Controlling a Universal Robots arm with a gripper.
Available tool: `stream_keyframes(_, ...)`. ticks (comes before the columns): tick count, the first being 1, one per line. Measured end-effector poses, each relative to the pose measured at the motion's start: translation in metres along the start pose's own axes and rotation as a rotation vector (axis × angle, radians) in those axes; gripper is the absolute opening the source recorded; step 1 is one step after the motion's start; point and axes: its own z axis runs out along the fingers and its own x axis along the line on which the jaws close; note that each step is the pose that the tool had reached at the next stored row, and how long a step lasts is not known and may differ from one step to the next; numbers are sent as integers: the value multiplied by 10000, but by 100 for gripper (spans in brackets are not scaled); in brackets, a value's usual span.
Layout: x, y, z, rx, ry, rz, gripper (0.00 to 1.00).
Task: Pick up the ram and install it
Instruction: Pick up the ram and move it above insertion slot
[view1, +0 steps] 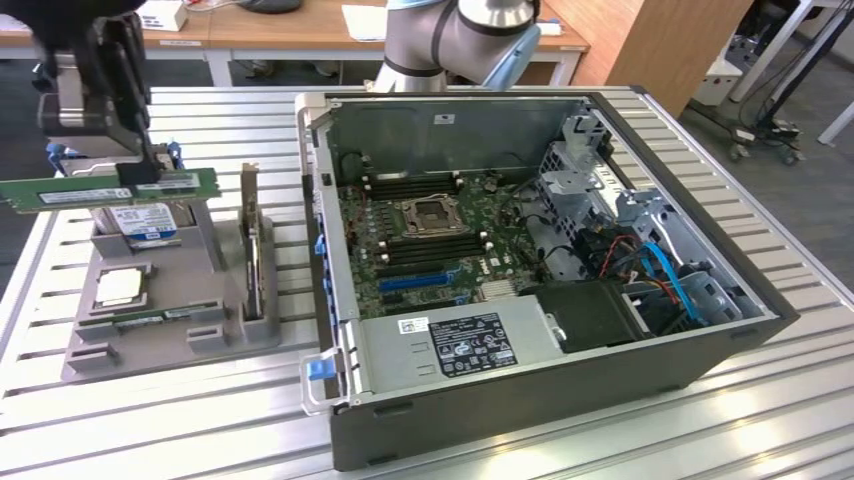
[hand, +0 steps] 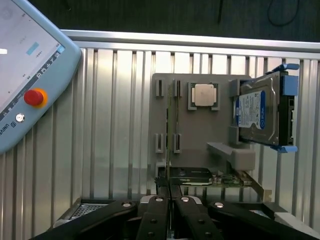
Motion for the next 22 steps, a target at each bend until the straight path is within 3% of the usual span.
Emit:
stream_keyframes(9,4,-266,-11,1,-1,-1,11)
stream_keyframes(22,9,-567,-24,0,0,-1,11)
